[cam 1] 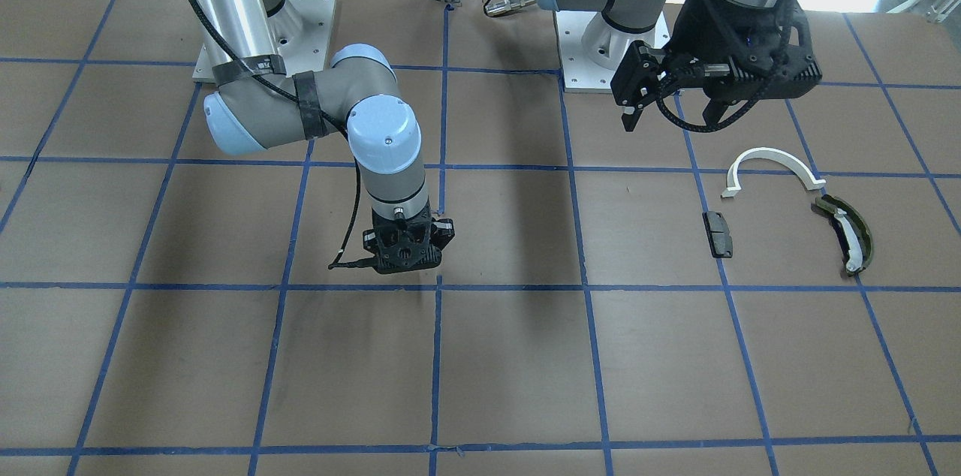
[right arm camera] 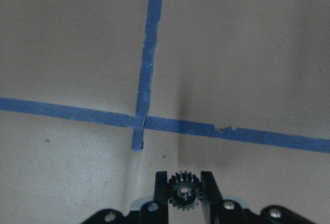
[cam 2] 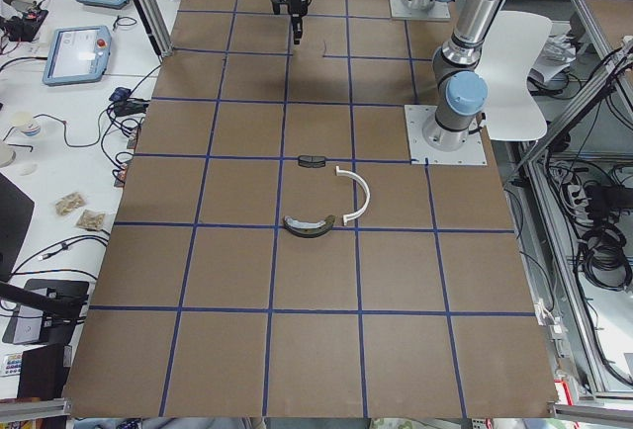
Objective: Place bearing gear from tray to pile
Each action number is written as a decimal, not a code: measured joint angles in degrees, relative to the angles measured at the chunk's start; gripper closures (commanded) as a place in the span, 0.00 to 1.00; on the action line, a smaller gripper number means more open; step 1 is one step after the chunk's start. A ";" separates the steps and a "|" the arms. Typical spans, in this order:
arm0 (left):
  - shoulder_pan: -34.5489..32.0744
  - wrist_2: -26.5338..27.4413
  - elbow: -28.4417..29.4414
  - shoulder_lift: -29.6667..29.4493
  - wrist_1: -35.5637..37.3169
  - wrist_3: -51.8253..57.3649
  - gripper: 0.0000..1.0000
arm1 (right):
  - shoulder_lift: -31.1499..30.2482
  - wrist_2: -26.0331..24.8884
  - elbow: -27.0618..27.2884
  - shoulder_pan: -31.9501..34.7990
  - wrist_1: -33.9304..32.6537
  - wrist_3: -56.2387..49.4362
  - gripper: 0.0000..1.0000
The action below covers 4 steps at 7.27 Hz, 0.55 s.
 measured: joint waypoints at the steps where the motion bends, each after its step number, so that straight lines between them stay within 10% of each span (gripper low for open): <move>1: 0.07 -0.21 -0.01 -0.94 0.25 -0.16 0.00 | 0.11 0.70 -0.10 0.01 -0.20 0.24 0.00; 4: -0.14 -4.01 -5.88 -4.17 6.73 -0.64 0.02 | -3.70 0.57 -2.71 -7.15 5.02 -8.35 0.00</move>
